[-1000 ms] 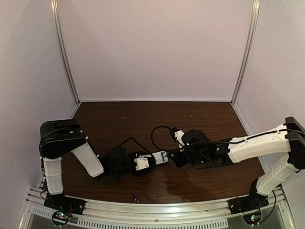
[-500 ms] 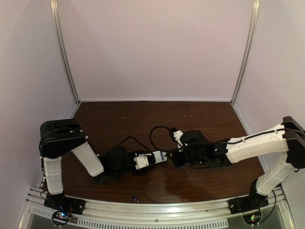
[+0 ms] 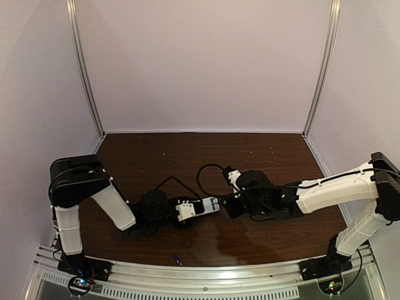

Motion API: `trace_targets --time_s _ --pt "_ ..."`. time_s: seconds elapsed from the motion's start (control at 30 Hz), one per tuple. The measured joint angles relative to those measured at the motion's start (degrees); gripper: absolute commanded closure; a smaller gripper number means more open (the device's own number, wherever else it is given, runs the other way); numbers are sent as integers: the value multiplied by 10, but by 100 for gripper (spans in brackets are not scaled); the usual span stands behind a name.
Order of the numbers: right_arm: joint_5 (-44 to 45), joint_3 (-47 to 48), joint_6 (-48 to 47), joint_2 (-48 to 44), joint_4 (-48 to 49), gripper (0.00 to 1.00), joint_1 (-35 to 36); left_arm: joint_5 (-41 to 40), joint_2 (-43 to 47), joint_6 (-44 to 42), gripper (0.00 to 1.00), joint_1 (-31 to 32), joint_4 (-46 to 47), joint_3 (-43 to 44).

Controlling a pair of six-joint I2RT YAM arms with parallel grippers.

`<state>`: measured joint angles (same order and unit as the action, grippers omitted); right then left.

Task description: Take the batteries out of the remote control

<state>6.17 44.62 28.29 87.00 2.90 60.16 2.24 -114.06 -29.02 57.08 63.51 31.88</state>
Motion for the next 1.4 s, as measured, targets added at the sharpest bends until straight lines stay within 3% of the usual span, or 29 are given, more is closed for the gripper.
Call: trace_targets --time_s 0.63,1.4 --pt "-75 7 35 -10 -23 100 -1 53 91 35 100 -5 -126 -20" --pt "16 233 74 106 -282 100 31 51 106 78 100 -12 -223 24"
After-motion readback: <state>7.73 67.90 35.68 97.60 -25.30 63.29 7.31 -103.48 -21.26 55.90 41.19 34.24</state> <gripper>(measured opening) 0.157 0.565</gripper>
